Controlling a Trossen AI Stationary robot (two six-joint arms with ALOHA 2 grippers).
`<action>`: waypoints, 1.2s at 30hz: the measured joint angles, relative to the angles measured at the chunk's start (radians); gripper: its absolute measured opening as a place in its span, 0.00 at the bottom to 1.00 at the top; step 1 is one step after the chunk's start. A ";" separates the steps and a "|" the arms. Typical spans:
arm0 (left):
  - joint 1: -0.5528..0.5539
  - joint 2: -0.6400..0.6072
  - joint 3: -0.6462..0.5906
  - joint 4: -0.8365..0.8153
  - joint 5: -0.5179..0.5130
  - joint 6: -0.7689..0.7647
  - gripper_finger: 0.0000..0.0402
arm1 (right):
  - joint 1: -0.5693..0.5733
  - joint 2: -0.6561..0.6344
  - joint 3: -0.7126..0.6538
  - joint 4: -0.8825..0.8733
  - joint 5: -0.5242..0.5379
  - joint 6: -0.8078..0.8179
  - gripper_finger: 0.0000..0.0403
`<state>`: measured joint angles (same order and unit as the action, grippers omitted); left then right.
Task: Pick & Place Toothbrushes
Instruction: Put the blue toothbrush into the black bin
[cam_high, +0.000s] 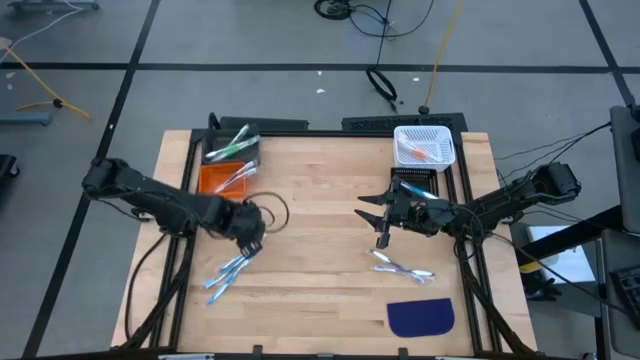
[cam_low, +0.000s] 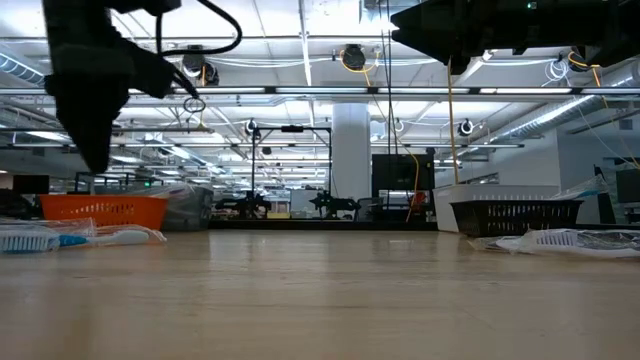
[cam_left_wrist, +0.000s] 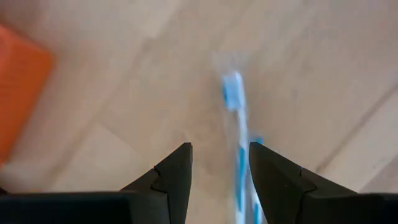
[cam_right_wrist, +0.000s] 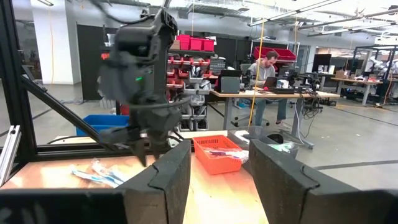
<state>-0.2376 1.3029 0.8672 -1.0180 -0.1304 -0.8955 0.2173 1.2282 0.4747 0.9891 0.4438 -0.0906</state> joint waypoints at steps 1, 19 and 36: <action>-0.026 0.015 0.000 0.002 0.000 -0.023 0.40 | 0.000 0.000 0.000 0.000 0.000 0.000 0.39; -0.183 0.217 0.000 0.110 0.028 -0.219 0.40 | 0.000 0.000 0.000 0.000 0.000 0.000 0.39; -0.183 0.217 0.000 0.134 0.025 -0.215 0.40 | 0.000 0.000 0.000 -0.001 0.000 0.000 0.39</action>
<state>-0.4206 1.5195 0.8669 -0.8836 -0.1051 -1.1108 0.2176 1.2282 0.4747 0.9878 0.4435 -0.0906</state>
